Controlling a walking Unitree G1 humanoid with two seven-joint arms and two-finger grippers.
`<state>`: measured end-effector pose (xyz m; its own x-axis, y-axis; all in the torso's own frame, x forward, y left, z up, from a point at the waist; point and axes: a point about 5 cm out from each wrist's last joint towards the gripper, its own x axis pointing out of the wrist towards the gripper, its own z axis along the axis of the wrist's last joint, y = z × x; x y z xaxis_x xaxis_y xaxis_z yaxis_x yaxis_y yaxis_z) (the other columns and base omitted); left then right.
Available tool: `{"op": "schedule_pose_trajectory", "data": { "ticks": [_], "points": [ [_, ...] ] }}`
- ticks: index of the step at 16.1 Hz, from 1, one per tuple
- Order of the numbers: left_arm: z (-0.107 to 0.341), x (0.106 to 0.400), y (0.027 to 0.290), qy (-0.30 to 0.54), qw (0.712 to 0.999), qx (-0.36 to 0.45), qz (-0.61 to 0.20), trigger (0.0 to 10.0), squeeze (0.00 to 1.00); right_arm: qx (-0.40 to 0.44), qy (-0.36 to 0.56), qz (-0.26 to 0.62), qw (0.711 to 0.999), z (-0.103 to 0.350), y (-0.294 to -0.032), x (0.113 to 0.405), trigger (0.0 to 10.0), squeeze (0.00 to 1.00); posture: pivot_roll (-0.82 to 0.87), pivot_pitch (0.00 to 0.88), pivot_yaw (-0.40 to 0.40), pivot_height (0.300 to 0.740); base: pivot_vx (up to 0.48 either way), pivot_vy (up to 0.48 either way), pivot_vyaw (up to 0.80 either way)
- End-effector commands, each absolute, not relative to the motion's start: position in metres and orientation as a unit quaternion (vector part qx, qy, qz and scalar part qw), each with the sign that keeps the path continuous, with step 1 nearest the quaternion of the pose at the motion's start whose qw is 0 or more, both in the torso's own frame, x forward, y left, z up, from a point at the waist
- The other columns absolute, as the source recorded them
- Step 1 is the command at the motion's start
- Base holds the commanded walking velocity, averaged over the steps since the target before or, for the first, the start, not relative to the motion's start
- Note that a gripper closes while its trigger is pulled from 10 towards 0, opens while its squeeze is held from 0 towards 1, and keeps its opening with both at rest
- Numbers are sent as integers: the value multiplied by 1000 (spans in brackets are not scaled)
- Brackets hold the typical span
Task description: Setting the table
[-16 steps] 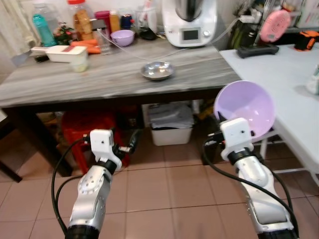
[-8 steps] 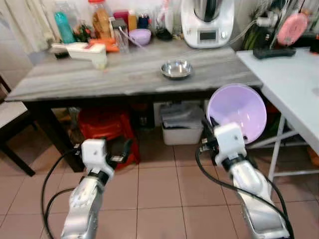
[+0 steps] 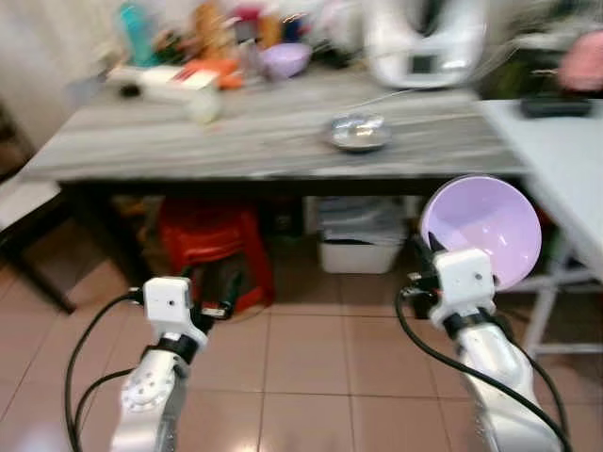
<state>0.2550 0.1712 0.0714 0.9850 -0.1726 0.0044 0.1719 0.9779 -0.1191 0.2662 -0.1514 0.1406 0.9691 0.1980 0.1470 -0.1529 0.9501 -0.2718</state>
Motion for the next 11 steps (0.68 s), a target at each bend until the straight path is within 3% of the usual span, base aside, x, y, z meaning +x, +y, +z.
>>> {"op": "schedule_pose_trajectory", "data": {
  "ticks": [1, 10, 11],
  "points": [
    [79, 259, 167, -10, 994, -55, -93, 10000, 0, -133, -94, 83, 983, 145, -156, 265, 10000, 0, -84, 0, 49, 740, 349, 0, 0],
    [85, 261, 158, -18, 992, -60, -114, 10000, 0, -132, -98, 79, 983, 148, -155, 267, 10000, 0, -90, 0, 52, 740, 361, 0, 0],
    [85, 262, 157, -18, 991, -60, -116, 10000, 0, -133, -99, 78, 983, 149, -155, 267, 10000, 0, -91, 0, 52, 740, 368, 0, 688]
  ]
}}
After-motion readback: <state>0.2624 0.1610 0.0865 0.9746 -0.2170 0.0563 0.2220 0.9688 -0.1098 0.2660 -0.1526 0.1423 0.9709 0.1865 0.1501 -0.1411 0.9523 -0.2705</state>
